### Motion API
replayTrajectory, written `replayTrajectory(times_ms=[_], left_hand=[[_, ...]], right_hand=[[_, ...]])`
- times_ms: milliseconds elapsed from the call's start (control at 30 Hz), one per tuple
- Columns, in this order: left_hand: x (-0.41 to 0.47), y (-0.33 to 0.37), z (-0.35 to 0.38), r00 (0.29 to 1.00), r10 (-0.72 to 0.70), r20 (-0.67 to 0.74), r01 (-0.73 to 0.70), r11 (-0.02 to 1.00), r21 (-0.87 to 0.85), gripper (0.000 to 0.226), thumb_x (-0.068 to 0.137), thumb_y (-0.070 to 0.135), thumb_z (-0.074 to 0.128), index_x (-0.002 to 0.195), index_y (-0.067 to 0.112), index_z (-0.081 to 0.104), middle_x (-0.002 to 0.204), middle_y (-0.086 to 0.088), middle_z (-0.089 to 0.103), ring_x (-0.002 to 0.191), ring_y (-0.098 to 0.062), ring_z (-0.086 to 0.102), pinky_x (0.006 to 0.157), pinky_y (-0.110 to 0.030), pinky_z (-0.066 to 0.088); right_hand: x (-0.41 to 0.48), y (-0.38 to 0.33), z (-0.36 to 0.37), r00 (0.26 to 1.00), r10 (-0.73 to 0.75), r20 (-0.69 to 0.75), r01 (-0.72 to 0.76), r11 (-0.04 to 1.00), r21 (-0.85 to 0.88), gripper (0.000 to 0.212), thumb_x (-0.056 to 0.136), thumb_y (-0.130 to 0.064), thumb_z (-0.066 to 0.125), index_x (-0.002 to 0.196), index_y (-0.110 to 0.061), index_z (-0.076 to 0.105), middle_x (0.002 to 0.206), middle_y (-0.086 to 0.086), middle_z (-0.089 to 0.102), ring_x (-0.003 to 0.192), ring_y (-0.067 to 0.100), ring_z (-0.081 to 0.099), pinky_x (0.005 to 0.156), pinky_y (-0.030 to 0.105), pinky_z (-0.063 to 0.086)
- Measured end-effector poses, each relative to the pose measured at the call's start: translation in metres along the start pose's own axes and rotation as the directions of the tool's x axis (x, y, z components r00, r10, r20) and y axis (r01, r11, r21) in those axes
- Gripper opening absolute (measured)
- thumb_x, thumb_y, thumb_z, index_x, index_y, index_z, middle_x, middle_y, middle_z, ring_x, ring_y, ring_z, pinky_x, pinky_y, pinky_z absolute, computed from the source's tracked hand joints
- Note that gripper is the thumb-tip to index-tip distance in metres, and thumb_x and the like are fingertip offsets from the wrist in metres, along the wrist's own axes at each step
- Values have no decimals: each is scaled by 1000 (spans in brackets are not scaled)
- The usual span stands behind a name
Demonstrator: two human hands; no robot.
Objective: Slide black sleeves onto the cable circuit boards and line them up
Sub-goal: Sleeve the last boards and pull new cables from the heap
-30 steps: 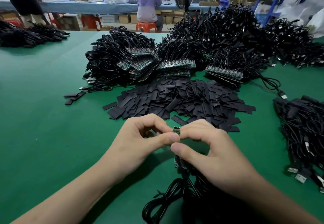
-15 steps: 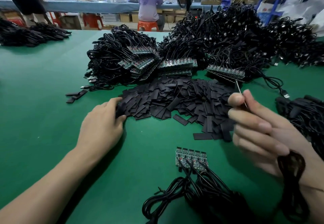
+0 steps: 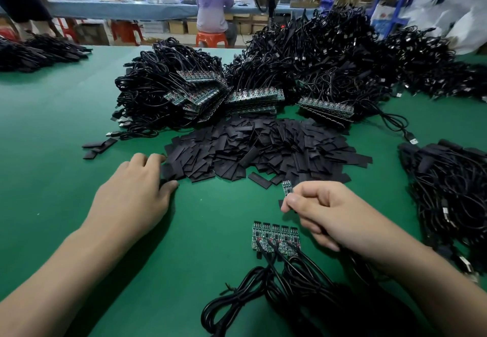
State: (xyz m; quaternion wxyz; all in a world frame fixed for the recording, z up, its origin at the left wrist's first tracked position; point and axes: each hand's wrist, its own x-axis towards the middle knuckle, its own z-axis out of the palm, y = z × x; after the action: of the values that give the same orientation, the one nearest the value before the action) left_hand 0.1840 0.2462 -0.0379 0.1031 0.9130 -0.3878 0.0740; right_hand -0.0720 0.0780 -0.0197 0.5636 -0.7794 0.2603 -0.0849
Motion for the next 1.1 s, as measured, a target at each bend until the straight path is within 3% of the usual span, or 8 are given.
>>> replayTrajectory(times_ms=[300,400,533,633,767,867,1000,1100], left_hand=[[-3,4,-7,988,62,-140,-53,996,68,36,93,11,56,125,28,57,109,0,70,93,-36,66,67,-42,54],[-7,11,-9,959,120,-256,-172,967,-188,31,93,10,65,115,32,66,97,8,71,88,-26,68,71,-38,55],[-27,47,-9,972,236,-4,-129,514,-848,32,94,1,67,104,31,71,88,4,69,78,-12,74,67,-25,58],[-42,66,-5,943,325,68,-18,254,-967,25,92,0,67,105,21,72,90,-9,70,73,-20,73,67,-23,57],[-49,75,-3,935,347,69,17,149,-989,18,80,13,72,97,8,69,81,-11,73,68,-18,71,65,-21,56],[-51,76,0,937,343,61,-3,183,-983,15,78,20,74,92,14,73,78,-9,75,68,-15,71,66,-21,57],[-50,68,1,900,380,-212,-397,514,-761,29,72,41,84,99,31,79,86,15,74,78,-5,70,71,-21,57],[-48,67,-2,835,458,-304,-536,553,-638,27,78,39,85,101,25,80,86,17,72,78,-1,68,71,-22,56]], right_hand=[[1,1,10,999,-30,-30,30,999,-12,25,105,-24,52,86,-15,66,55,1,41,38,13,31,40,24,26],[-1,-1,12,997,-59,-38,60,998,5,27,105,-27,53,83,-22,68,56,2,40,39,13,32,40,23,27],[-2,-1,18,993,-102,-52,103,995,5,23,104,-29,56,87,-23,71,56,0,39,39,10,34,40,20,30],[-2,1,22,993,-108,-38,109,993,35,25,101,-30,62,90,-10,69,57,2,37,38,8,31,39,17,27],[-2,2,25,996,-89,23,86,989,118,27,99,-30,66,87,-5,67,57,4,42,36,8,30,37,16,24],[-1,4,28,997,-78,25,74,987,141,25,99,-23,67,82,-5,66,54,2,41,36,6,29,36,14,24],[0,7,26,995,-99,-30,101,991,91,26,99,-23,67,81,-5,64,51,-1,41,36,5,32,39,12,25],[-1,7,25,993,-118,-19,119,991,59,26,99,-25,66,85,-4,64,51,-3,42,37,5,32,40,12,26]])
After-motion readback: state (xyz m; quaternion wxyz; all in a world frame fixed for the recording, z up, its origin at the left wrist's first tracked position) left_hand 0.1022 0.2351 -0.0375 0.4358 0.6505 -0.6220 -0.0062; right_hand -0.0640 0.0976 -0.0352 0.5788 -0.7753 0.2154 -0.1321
